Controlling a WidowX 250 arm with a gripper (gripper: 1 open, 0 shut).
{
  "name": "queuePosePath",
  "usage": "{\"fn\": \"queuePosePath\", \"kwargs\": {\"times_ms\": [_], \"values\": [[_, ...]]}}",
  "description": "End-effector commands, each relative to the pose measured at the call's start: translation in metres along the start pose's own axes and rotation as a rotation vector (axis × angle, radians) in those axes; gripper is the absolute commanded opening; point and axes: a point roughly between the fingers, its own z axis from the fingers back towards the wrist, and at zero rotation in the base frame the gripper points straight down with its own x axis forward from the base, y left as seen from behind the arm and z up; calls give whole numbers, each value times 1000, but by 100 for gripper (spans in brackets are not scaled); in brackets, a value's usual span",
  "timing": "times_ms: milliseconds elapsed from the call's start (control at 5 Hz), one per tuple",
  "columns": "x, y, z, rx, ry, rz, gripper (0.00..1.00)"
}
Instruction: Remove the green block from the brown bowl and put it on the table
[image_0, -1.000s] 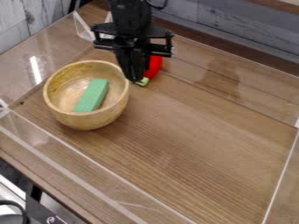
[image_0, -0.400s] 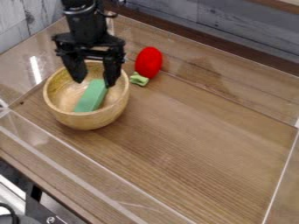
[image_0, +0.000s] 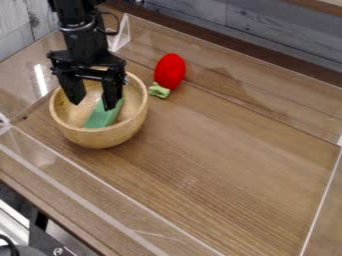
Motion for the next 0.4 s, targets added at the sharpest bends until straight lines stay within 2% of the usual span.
{"fn": "queuePosePath", "kwargs": {"times_ms": [0, 200], "values": [[13, -1, 7, 22, -34, -71, 100], [15, -8, -14, 28, -18, -142, 100]]}}
